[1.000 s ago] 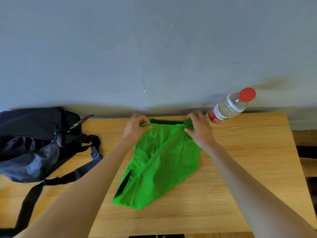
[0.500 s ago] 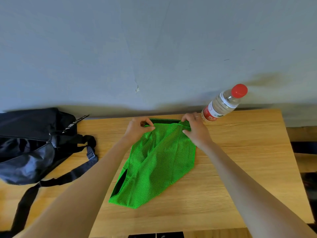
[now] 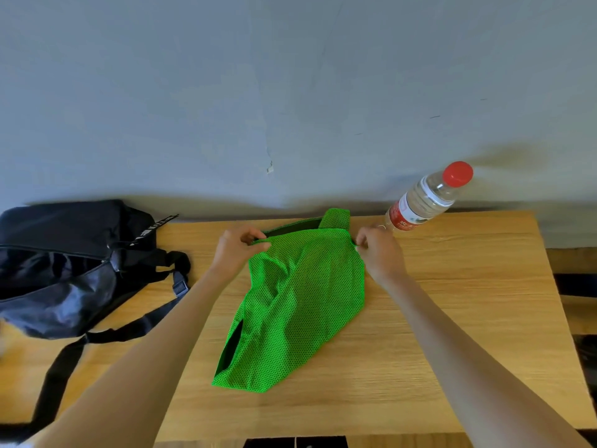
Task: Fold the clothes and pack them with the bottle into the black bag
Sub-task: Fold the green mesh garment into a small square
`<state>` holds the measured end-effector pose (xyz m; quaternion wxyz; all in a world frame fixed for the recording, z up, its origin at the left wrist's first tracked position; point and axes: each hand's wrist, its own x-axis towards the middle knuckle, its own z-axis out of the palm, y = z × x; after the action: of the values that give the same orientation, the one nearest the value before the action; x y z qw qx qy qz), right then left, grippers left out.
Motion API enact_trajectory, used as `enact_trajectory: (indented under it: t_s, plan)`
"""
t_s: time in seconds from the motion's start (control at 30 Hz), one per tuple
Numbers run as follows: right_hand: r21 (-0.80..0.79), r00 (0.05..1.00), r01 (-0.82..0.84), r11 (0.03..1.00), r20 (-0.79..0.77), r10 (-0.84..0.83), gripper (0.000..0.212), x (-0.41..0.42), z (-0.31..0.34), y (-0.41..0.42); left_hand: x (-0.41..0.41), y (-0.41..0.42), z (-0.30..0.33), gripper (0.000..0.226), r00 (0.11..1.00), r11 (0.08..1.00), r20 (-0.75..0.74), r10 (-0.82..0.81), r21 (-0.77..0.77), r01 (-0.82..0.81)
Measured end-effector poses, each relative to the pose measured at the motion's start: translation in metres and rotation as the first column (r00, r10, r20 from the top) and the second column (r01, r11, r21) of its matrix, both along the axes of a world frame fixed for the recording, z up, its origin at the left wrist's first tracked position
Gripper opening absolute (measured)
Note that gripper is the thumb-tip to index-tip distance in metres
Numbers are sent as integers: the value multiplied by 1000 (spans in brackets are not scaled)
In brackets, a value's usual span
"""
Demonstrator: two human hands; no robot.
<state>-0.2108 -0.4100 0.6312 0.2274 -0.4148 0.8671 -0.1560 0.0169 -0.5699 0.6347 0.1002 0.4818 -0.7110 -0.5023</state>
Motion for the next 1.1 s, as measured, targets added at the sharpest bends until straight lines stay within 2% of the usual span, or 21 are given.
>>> enact_trajectory:
  t_s: [0.07, 0.2, 0.27, 0.33, 0.4, 0.47, 0.53, 0.6, 0.7, 0.8, 0.93, 1.0, 1.1]
  plan:
    - [-90, 998, -58, 994, -39, 55, 5, 3, 1, -3, 8, 1, -6, 18, 999, 999, 30, -23, 43, 21]
    - [-228, 959, -282, 932, -63, 275, 9, 19, 8, -16, 17, 3, -11, 18, 993, 995, 72, -93, 35, 90]
    - [-264, 945, -311, 913, 14, 326, 12, 30, 11, -24, 18, 1, -12, 24, 992, 994, 67, -106, 12, 105]
    - [-288, 922, -302, 909, 155, 355, 13, 39, 14, -34, 19, 0, -13, 25, 991, 994, 68, -111, -8, 112]
    - [-328, 891, -265, 907, 277, 361, 10, 48, 16, -44, 20, -1, -15, 20, 994, 995, 49, -100, 0, 100]
    - [-342, 882, -229, 911, 324, 343, 7, 52, 16, -52, 21, -2, -15, 17, 995, 995, 23, -95, 7, 95]
    - [-285, 911, -262, 922, 243, 334, 7, 52, 12, -56, 23, -1, -15, 23, 996, 996, -1, -88, 12, 88]
    - [-185, 931, -335, 924, 87, 354, 8, 48, 6, -56, 23, -2, -15, 22, 996, 996, -9, -88, 20, 88]
    - [-102, 891, -446, 889, -144, 431, 3, 41, 0, -52, 23, -2, -14, 10, 998, 996, 8, -70, 55, 69]
    - [-48, 840, -503, 863, -265, 474, 11, 34, -2, -48, 23, -2, -13, 6, 998, 995, 14, -58, 83, 57]
    - [2, 803, -532, 847, -316, 506, 19, 21, -1, -38, 23, -1, -10, 2, 999, 993, 10, -48, 107, 47]
    - [42, 770, -586, 809, -281, 573, 16, 19, 2, -35, 22, 0, -8, 9, 998, 992, 18, -61, 116, 59]
    - [51, 776, -600, 798, -205, 597, 12, 19, 3, -35, 22, 0, -8, 16, 997, 990, 25, -69, 125, 66]
